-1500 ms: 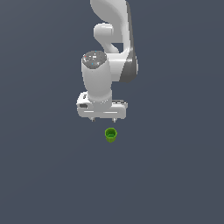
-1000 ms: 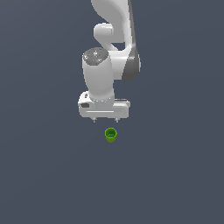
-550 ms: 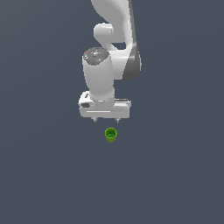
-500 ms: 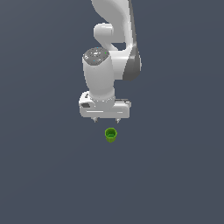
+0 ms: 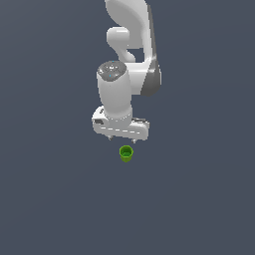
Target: Pick up the object and move it to a goal position.
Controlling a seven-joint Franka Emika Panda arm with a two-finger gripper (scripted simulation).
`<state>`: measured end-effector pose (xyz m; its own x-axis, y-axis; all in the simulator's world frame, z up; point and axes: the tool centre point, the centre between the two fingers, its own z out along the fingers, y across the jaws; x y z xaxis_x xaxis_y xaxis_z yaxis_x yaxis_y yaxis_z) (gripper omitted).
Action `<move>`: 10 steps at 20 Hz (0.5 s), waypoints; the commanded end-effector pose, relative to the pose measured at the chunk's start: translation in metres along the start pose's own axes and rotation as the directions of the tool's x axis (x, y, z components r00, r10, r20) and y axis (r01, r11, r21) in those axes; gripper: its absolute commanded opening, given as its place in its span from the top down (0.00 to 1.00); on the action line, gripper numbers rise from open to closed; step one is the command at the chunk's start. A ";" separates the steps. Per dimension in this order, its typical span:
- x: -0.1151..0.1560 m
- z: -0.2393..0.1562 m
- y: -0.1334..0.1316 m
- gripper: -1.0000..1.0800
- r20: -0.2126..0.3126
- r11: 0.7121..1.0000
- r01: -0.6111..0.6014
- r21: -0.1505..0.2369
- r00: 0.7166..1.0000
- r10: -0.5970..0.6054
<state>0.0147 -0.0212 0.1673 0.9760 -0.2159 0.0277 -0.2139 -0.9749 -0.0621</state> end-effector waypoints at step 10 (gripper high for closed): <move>-0.001 0.030 -0.005 0.04 0.008 0.962 -0.270 -0.023 0.963 0.271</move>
<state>0.0157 -0.0154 0.1417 0.8996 -0.4366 0.0049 -0.4359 -0.8987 -0.0479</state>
